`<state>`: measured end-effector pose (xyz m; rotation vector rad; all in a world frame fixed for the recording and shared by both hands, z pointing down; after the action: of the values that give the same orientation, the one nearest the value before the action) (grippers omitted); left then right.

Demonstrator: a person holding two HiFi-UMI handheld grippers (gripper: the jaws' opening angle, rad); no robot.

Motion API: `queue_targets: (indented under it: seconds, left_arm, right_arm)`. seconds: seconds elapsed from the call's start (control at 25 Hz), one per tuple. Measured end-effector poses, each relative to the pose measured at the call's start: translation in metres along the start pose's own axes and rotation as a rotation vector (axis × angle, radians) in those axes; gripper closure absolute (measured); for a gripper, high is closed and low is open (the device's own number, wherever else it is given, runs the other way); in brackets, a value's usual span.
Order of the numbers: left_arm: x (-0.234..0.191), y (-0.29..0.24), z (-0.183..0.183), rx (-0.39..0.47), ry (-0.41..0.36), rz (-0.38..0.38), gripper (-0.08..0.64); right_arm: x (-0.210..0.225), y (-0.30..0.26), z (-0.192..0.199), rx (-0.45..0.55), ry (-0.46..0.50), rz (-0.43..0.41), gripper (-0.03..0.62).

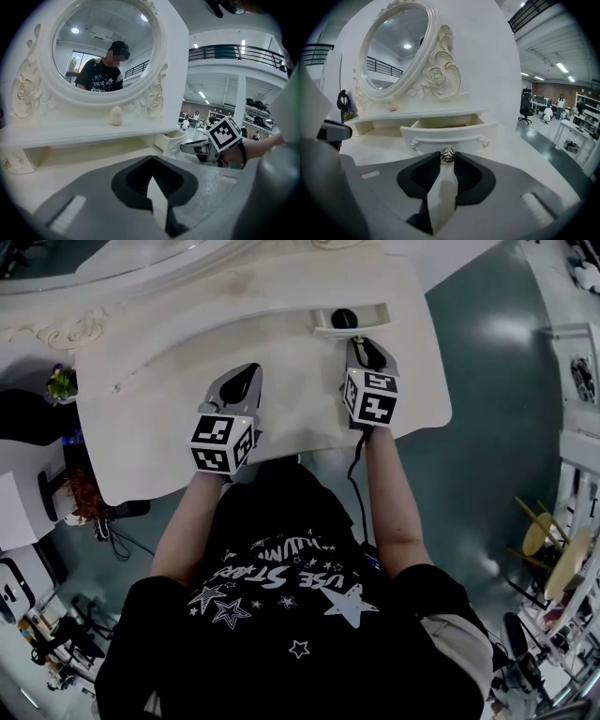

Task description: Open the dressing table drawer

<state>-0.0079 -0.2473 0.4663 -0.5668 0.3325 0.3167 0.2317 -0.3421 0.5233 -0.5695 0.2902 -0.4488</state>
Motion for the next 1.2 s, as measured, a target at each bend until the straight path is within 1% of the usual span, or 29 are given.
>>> queue_targets:
  seconds: [0.76, 0.88, 0.92, 0.96, 1.0, 1.2]
  left_arm:
    - [-0.001, 0.008, 0.002, 0.007, 0.002, 0.016, 0.558]
    - [-0.001, 0.013, 0.003, 0.009, 0.004, 0.013, 0.558]
    - [-0.002, 0.015, 0.004, 0.009, 0.005, 0.012, 0.558]
    - [-0.002, 0.017, 0.004, 0.009, 0.005, 0.012, 0.558]
    - [-0.002, 0.019, 0.003, 0.011, 0.004, 0.013, 0.558]
    - [-0.003, 0.035, 0.001, 0.022, 0.008, 0.031, 0.558]
  right_arm:
    - [-0.006, 0.007, 0.006, 0.001, 0.003, 0.010, 0.469]
    - [-0.008, 0.009, 0.008, 0.000, 0.001, -0.002, 0.464]
    - [-0.008, 0.010, 0.009, 0.001, -0.009, -0.007, 0.450]
    - [-0.009, 0.012, 0.009, 0.005, -0.019, -0.009, 0.410]
    - [-0.010, 0.015, 0.009, 0.010, -0.026, -0.006, 0.391]
    - [-0.020, 0.034, 0.003, 0.017, -0.023, 0.022, 0.373]
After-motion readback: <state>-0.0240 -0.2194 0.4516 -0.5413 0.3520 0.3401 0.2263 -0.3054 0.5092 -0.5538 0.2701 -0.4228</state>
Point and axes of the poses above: the fingertips, and each gripper's own axes: y backward along the fingers, x to its right, z out of its underside, the point moved 8 cm from there along y, backward along the fingers, and after that the axes turned 15 degrees about y, right-handed, at the moved point
